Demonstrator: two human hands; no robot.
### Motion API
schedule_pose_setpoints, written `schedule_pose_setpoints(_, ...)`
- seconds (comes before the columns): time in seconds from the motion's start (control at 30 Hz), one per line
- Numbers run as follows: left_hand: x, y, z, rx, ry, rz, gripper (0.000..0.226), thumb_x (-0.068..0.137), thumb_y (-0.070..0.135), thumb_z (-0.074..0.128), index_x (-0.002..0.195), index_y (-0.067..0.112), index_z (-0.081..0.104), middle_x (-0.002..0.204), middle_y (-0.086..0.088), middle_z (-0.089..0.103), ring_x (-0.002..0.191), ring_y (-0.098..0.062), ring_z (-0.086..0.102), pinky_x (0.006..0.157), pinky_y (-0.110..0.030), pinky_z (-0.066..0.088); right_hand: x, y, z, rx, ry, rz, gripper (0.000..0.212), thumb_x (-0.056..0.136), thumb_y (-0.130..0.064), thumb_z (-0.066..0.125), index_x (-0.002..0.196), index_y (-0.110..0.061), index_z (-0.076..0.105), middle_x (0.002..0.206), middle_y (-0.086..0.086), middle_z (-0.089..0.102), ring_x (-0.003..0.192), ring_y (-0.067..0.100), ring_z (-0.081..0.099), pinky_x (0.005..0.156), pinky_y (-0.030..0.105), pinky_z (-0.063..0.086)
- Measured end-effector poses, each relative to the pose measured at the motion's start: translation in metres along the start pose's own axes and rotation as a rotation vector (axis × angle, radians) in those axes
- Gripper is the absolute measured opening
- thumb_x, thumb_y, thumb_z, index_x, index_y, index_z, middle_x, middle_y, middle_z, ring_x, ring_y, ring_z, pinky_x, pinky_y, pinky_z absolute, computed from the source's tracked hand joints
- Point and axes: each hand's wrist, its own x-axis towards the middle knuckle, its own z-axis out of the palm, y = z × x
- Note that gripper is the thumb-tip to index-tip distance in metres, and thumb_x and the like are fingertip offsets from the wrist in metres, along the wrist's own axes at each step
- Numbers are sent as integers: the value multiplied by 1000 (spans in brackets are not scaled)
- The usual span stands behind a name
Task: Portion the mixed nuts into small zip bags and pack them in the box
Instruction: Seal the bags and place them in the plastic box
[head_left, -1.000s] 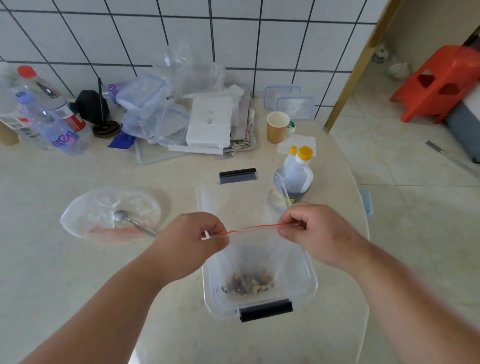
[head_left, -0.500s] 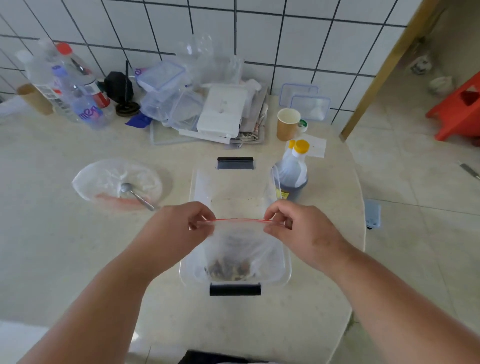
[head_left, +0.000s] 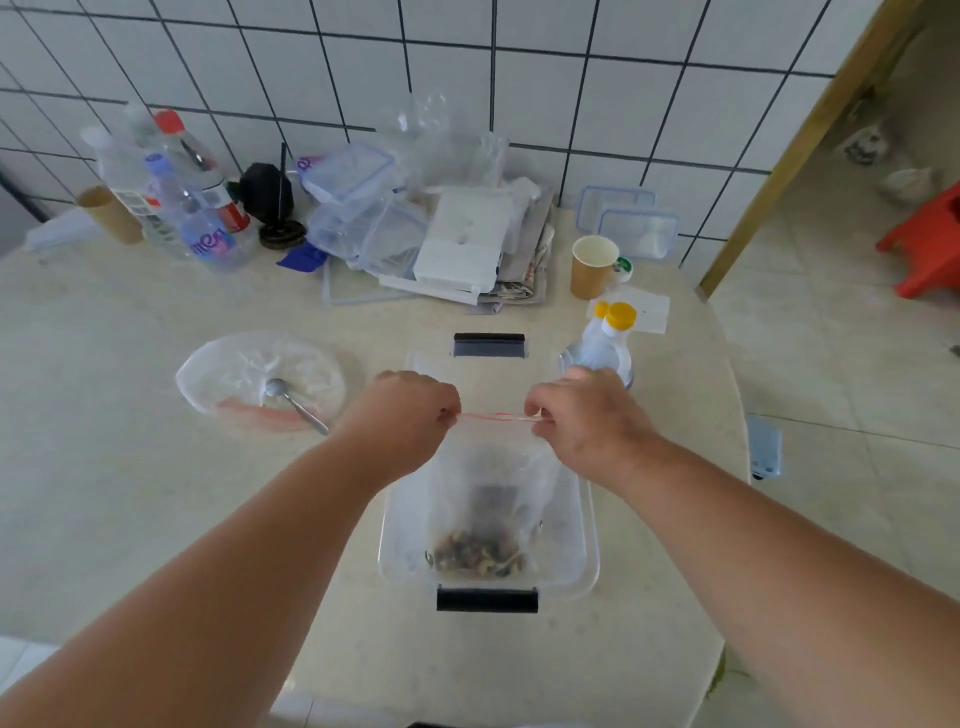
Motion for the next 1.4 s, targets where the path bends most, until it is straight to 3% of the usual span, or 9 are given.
schedule_pose_setpoints(0.17,30,6,8,433,-237,173,20,94,11,52,94,24,68,86,5,66,93,-23,61,92,-36,35,24,-24,9,-466,-215,-131,19,88,-14,57,100,-27,66,95,2,66,97,25,53,86,34,28)
schedule_pose_setpoints(0.33,34,24,15,563,-441,209,30,90,0,51,66,16,45,70,4,46,59,-16,41,78,-36,32,30,-42,16,-691,-464,-143,23,86,-8,49,68,-20,47,68,-4,48,62,16,38,85,37,21)
schedule_pose_setpoints(0.5,33,18,19,565,-381,256,17,97,16,60,81,18,58,75,5,52,79,-22,56,77,-34,36,27,-41,15,-688,-441,-180,25,84,-9,50,63,-20,43,69,-4,46,75,19,41,99,40,25)
schedule_pose_setpoints(0.7,19,-3,7,142,-21,239,27,103,35,55,121,22,71,120,0,69,117,-26,57,100,-38,43,4,-22,17,-326,-126,-138,25,82,-19,63,105,-28,70,112,-3,53,115,22,43,106,36,23)
schedule_pose_setpoints(0.8,6,-19,3,-217,232,-39,32,100,32,61,125,14,67,121,-8,64,114,-31,58,94,-42,47,-22,-10,13,-10,56,28,32,79,-23,74,111,-23,68,117,-4,49,119,21,42,99,29,28)
schedule_pose_setpoints(0.9,7,-31,6,-343,149,-343,52,99,46,61,140,15,52,125,-8,60,110,-31,62,89,-42,48,-51,-5,12,115,115,273,42,81,-32,72,121,-24,58,118,-7,46,117,16,45,91,27,41)
schedule_pose_setpoints(1.17,22,-38,25,-529,-4,-515,34,102,40,50,124,16,60,102,-5,74,90,-26,66,77,-36,48,-66,-4,14,298,-7,516,38,88,-40,58,124,-27,58,70,-9,59,71,11,58,64,30,44)
schedule_pose_setpoints(1.3,11,-45,25,-688,58,-627,12,91,23,54,96,13,58,56,-4,72,44,-18,62,55,-29,47,-49,-4,11,250,-12,485,32,89,-33,56,119,-26,61,69,-6,56,73,20,56,64,32,43)
schedule_pose_setpoints(1.4,-3,-50,21,-882,65,-729,11,90,17,55,95,8,57,51,-11,70,35,-17,58,45,-27,50,-30,-3,7,226,-10,461,29,92,-34,55,119,-26,62,86,-6,66,87,26,62,70,32,45)
